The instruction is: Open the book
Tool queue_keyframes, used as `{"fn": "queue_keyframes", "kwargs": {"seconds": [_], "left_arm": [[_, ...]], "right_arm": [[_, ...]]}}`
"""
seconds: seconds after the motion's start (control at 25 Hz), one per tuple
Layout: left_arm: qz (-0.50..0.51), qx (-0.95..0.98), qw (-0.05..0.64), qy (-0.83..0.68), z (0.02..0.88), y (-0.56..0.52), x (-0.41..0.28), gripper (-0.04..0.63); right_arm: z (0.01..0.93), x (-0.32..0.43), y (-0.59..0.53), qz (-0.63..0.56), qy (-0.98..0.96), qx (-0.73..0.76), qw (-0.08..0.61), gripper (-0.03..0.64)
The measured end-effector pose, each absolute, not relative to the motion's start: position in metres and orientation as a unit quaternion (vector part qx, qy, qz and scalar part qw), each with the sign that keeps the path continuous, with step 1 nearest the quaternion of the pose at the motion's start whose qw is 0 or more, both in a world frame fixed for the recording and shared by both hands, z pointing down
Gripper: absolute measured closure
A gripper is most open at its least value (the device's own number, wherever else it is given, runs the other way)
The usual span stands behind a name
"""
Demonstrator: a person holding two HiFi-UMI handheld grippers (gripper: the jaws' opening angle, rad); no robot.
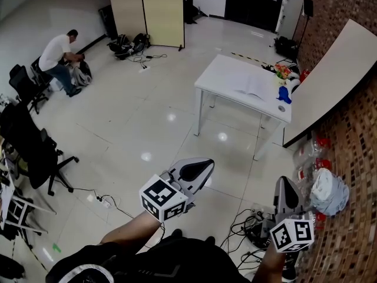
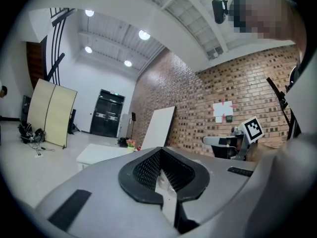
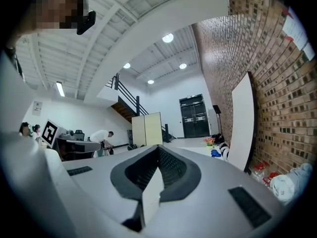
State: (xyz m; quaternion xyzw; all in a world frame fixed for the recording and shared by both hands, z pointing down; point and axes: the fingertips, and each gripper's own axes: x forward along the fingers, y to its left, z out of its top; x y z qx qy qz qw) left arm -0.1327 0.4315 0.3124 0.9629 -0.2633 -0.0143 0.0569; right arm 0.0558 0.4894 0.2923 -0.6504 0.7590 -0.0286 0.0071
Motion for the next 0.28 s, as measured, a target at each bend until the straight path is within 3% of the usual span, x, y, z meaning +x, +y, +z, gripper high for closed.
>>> {"fn": "queue_keyframes", "kwargs": {"seconds": [0.28], "left_arm": [[-0.015, 0.962, 0.055, -0.268, 0.314, 0.431, -0.129, 0.601]], "right_arm": [[0.294, 0.068, 0.493, -0.025, 0.754, -0.656, 0.015, 0.615]]}}
